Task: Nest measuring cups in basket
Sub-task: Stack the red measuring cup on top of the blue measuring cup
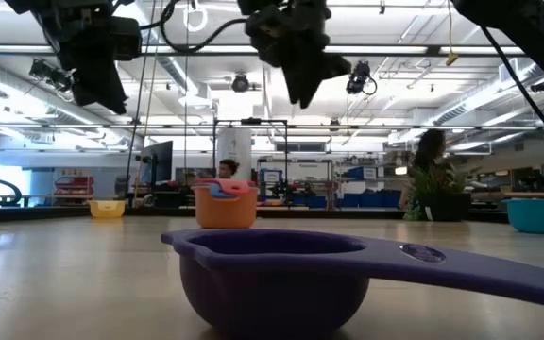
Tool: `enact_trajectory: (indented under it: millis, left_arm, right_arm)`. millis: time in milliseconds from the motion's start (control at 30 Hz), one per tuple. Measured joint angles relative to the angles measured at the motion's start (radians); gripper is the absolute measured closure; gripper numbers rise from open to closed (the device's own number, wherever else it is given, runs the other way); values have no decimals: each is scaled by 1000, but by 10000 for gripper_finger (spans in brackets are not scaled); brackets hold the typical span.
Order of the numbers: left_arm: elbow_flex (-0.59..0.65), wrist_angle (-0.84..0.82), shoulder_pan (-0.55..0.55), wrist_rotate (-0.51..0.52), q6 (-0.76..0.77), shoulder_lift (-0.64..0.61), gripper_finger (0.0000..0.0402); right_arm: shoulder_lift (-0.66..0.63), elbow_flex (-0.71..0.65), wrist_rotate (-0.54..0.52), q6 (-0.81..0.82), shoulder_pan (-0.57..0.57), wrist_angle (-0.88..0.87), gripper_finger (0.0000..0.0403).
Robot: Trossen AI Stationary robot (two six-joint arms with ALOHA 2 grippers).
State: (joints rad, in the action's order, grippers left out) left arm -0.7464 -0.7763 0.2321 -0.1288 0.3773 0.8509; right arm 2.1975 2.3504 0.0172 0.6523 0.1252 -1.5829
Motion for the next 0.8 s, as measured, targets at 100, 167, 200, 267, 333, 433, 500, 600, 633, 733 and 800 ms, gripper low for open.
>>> enact_trajectory:
  millis: [100, 167, 200, 267, 333, 433, 500, 600, 633, 733, 800]
  left_arm:
    - [0, 24, -1, 6, 40, 2, 262]
    - [0, 35, -11, 37, 87, 20, 262]
    - [0, 29, -17, 60, 108, 30, 262]
    - [0, 33, -35, 103, 149, 51, 262]
    - [0, 37, -53, 142, 193, 75, 262]
    - [0, 50, -83, 186, 218, 128, 262]
    - [0, 68, -100, 199, 241, 173, 262]
    - [0, 73, -128, 200, 267, 251, 262]
    - [0, 81, -139, 200, 271, 280, 262]
    - [0, 103, -171, 192, 290, 366, 262]
    - [0, 136, -190, 175, 293, 420, 262]
  right_arm:
    - [-22, 0, -18, -79, -7, 33, 345]
    - [-25, 1, -26, -127, -12, 16, 370]
    - [-24, -6, -44, -132, -14, 9, 384]
    - [-23, -33, -70, -145, -18, 20, 396]
    - [-21, -56, -109, -161, -23, 14, 391]
    - [-21, -131, -135, -195, -29, 33, 380]
    - [-18, -177, -107, -237, -28, 42, 382]
    - [-21, -261, -64, -277, -28, 97, 396]
    - [-19, -288, -55, -290, -28, 110, 398]
    - [-21, -362, -27, -323, -31, 192, 396]
    - [-20, -403, 13, -341, -31, 237, 398]
